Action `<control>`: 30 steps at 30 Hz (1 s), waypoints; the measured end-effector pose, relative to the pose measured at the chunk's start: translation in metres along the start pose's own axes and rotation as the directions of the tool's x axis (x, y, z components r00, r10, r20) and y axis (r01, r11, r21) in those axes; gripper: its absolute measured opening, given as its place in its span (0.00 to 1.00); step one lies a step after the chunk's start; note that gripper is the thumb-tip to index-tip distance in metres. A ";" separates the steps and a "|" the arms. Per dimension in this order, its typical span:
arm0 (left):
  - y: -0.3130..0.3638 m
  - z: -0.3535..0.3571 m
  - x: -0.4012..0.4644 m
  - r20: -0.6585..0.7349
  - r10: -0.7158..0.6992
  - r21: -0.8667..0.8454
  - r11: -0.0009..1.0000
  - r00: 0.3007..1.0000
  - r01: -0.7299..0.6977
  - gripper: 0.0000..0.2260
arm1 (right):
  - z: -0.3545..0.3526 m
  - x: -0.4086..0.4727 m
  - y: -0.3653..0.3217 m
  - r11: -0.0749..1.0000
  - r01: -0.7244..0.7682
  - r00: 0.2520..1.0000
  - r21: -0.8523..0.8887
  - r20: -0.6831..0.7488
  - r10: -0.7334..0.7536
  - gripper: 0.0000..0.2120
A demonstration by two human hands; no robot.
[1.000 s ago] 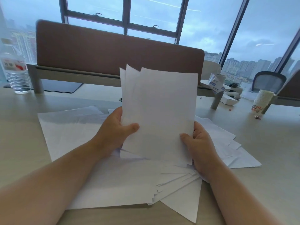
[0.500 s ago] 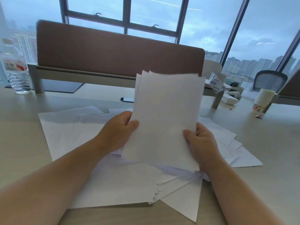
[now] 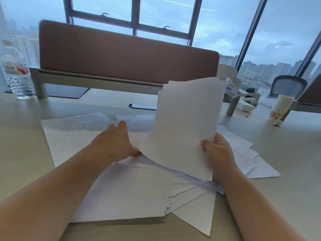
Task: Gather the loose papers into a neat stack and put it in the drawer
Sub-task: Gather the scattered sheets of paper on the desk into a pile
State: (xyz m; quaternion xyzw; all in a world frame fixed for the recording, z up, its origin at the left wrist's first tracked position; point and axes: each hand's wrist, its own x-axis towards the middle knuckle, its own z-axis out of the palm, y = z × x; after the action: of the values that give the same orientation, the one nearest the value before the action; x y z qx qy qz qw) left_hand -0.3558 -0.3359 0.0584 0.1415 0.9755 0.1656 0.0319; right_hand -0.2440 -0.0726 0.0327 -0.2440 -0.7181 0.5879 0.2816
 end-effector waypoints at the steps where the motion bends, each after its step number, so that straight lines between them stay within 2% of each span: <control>1: 0.000 0.000 -0.001 0.011 -0.003 0.014 1.000 1.000 0.003 0.50 | 0.000 0.000 0.000 1.000 -0.006 1.000 0.000 -0.005 0.006 0.12; 4: 0.005 -0.003 -0.007 0.068 -0.009 0.016 1.000 0.998 0.007 0.53 | 0.001 0.003 -0.001 0.999 -0.021 0.999 0.031 -0.030 0.022 0.12; 7: 0.014 -0.004 -0.015 0.080 0.025 -0.009 1.000 0.997 -0.024 0.50 | 0.002 0.002 -0.002 0.998 -0.042 0.999 0.052 -0.023 0.043 0.13; 9: 0.018 -0.003 -0.017 0.090 0.041 -0.094 0.995 0.995 -0.032 0.49 | 0.004 0.000 -0.001 0.999 -0.040 0.999 0.035 0.005 0.040 0.14; 11: 0.019 -0.002 -0.017 0.110 0.029 -0.298 0.954 0.994 0.006 0.45 | 0.004 -0.002 -0.001 0.999 -0.032 0.999 0.021 0.032 0.031 0.15; 12: 0.019 -0.003 -0.016 0.133 0.006 -0.443 0.895 0.991 0.054 0.41 | 0.004 -0.002 -0.001 0.999 -0.032 0.999 0.012 0.037 0.031 0.15; 14: 0.019 -0.006 -0.013 0.208 -0.018 -0.700 0.696 0.978 0.162 0.28 | 0.004 -0.005 -0.003 0.999 -0.029 0.998 -0.021 0.054 0.030 0.15; 16: 0.022 -0.009 -0.012 0.281 0.001 -0.841 0.482 0.960 0.246 0.10 | 0.005 -0.009 -0.006 0.995 0.001 0.995 -0.099 0.095 0.009 0.14; 17: 0.024 -0.010 -0.012 0.312 0.012 -0.876 0.392 0.950 0.283 0.04 | 0.006 -0.009 -0.007 0.990 0.016 0.994 -0.141 0.111 0.000 0.13; 19: 0.026 -0.010 -0.015 0.328 0.010 -0.902 0.302 0.945 0.309 0.06 | 0.007 -0.012 -0.008 0.984 0.033 0.989 -0.176 0.147 -0.007 0.11; 22: 0.023 -0.004 -0.012 0.325 0.013 -0.891 0.339 0.946 0.302 0.07 | 0.007 -0.014 -0.007 0.991 0.022 0.980 -0.133 0.198 0.005 0.11; 25: 0.022 -0.001 -0.011 0.272 -0.041 -0.840 0.478 0.961 0.258 0.11 | 0.007 -0.015 -0.007 0.996 0.008 0.971 -0.092 0.239 0.014 0.12; 26: 0.022 0.000 -0.010 0.253 -0.047 -0.838 0.488 0.966 0.244 0.11 | 0.007 -0.015 -0.007 0.997 0.008 0.973 -0.077 0.232 0.010 0.12; 30: 0.022 0.001 -0.007 0.279 -0.054 -0.868 0.412 0.959 0.276 0.11 | 0.006 -0.017 -0.014 0.996 -0.020 0.994 0.081 0.113 0.010 0.14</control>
State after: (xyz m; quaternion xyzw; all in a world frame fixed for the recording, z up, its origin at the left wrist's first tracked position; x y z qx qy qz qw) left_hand -0.3435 -0.3178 0.0651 0.0218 0.7358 0.6401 0.2199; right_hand -0.2360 -0.0908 0.0437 -0.2039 -0.7061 0.6319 0.2460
